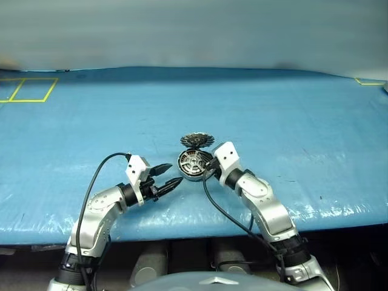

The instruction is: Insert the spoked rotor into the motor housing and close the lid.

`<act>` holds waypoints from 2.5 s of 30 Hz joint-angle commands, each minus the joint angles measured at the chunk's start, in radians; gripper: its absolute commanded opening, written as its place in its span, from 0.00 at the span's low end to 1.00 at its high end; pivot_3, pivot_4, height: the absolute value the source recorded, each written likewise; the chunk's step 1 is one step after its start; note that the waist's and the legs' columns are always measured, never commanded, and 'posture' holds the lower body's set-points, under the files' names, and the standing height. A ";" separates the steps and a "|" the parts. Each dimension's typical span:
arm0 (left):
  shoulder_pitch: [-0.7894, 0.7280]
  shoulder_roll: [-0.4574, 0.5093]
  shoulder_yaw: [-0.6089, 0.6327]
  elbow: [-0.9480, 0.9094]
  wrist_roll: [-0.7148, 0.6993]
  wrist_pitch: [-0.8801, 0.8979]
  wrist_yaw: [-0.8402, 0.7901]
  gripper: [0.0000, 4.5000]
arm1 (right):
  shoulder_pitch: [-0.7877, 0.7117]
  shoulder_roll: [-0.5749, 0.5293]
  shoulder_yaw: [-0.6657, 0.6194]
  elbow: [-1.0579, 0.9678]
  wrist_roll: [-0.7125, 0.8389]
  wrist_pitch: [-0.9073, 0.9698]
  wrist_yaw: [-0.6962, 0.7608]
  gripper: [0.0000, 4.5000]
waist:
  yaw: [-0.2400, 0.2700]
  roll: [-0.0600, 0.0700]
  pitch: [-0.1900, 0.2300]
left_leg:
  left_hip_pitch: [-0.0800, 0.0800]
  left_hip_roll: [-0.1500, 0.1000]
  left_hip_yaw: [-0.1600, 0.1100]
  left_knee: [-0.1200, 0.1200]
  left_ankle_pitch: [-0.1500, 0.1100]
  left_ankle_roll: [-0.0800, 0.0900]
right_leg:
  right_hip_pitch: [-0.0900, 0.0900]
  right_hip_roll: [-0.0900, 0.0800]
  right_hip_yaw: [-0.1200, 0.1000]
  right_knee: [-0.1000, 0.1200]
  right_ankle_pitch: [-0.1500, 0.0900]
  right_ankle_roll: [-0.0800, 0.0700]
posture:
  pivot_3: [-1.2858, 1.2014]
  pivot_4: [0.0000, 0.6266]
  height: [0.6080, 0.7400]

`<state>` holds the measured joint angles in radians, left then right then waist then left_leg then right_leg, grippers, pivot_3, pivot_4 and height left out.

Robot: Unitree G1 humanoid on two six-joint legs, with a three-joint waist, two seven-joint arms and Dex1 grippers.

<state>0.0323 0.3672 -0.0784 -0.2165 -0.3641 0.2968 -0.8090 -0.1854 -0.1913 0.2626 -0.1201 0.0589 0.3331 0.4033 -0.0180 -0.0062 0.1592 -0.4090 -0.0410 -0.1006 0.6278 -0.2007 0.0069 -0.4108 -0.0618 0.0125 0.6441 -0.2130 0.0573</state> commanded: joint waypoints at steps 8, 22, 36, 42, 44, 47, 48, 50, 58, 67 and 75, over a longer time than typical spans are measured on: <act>-0.013 -0.008 -0.006 0.001 0.016 -0.041 0.030 0.68 | -0.033 -0.002 0.101 0.107 -0.115 -0.055 0.016 0.00 | -0.002 0.000 0.000 | 0.001 0.000 0.000 0.000 0.000 0.000 | 0.001 0.000 0.000 0.000 0.000 0.000 | 0.52 0.24 1.00; -0.039 -0.011 -0.007 0.019 0.018 -0.057 0.027 0.68 | 0.040 0.048 0.035 0.065 -0.072 -0.073 0.003 0.00 | -0.001 -0.001 -0.003 | 0.014 0.000 -0.002 -0.001 -0.001 -0.001 | 0.012 -0.001 0.000 -0.001 -0.002 -0.001 | 0.52 0.24 1.00; -0.043 0.005 0.009 0.059 0.000 -0.116 -0.028 0.68 | 0.093 -0.107 -0.111 -0.201 -0.013 0.021 0.032 0.00 | 0.000 0.000 -0.002 | 0.009 0.000 -0.001 -0.003 -0.002 -0.001 | 0.008 -0.001 0.000 -0.001 -0.003 -0.002 | 0.52 0.24 1.00; -0.048 0.002 0.012 0.111 0.048 -0.219 -0.025 0.68 | 0.036 -0.102 -0.201 -0.261 -0.022 0.108 -0.068 0.00 | 0.000 0.000 -0.001 | 0.008 0.000 0.000 -0.003 -0.002 -0.001 | 0.008 -0.001 0.000 -0.001 -0.003 -0.002 | 0.52 0.24 1.00; -0.039 -0.015 0.018 0.154 0.072 -0.301 -0.014 0.68 | -0.005 -0.084 -0.207 -0.279 0.014 0.118 -0.061 0.00 | 0.000 0.000 -0.001 | 0.008 0.000 0.000 -0.003 -0.002 -0.001 | 0.007 -0.001 0.000 -0.001 -0.003 -0.002 | 0.52 0.24 1.00; -0.017 -0.055 0.022 0.217 0.075 -0.358 0.007 0.68 | -0.082 -0.054 -0.194 -0.262 0.038 0.106 -0.051 0.00 | -0.003 0.001 -0.001 | 0.007 0.001 0.001 -0.004 -0.002 -0.001 | 0.006 -0.001 0.000 -0.001 -0.003 -0.002 | 0.52 0.24 1.00; -0.012 -0.063 0.018 0.228 0.078 -0.368 0.012 0.68 | -0.099 -0.051 -0.187 -0.253 0.043 0.106 -0.043 0.00 | -0.002 0.001 -0.001 | 0.007 0.001 0.001 -0.004 -0.002 -0.001 | 0.005 -0.001 0.000 -0.001 -0.003 -0.002 | 0.52 0.24 1.00; -0.002 -0.080 0.007 0.243 0.091 -0.393 0.020 0.68 | -0.129 -0.046 -0.171 -0.235 0.062 0.106 -0.014 0.00 | 0.000 0.000 -0.001 | 0.006 0.000 0.000 -0.005 -0.002 -0.001 | 0.004 -0.001 0.000 -0.001 -0.003 -0.002 | 0.52 0.24 1.00; 0.054 -0.115 -0.019 0.217 0.093 -0.420 0.038 0.68 | -0.184 -0.070 -0.069 -0.141 0.058 0.080 0.098 0.00 | 0.004 0.001 -0.001 | 0.000 0.000 -0.001 -0.003 -0.002 -0.001 | 0.000 -0.001 -0.001 -0.001 -0.002 -0.001 | 0.52 0.24 1.00; 0.094 -0.059 0.018 0.131 0.071 -0.388 0.055 0.68 | -0.108 -0.172 -0.017 -0.205 0.098 0.108 0.247 0.00 | 0.004 0.001 -0.001 | 0.000 0.000 -0.001 -0.002 -0.002 -0.001 | 0.000 -0.001 -0.001 -0.001 -0.002 -0.001 | 0.52 0.24 1.00; 0.077 -0.044 0.024 0.127 0.067 -0.363 0.062 0.68 | -0.053 -0.175 0.068 -0.180 0.036 0.096 0.224 0.00 | 0.004 0.001 -0.001 | 0.000 0.000 -0.001 -0.001 -0.002 -0.001 | 0.000 -0.001 -0.001 -0.001 -0.002 -0.001 | 0.52 0.24 1.00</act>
<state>0.1202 0.3187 -0.0563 -0.0483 -0.2868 -0.0675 -0.7483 -0.2451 -0.3742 0.3248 -0.2861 0.1036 0.4450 0.6407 -0.0142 -0.0056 0.1586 -0.4091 -0.0408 -0.1013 0.6271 -0.2025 0.0061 -0.4112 -0.0626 0.0114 0.6435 -0.2151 0.0563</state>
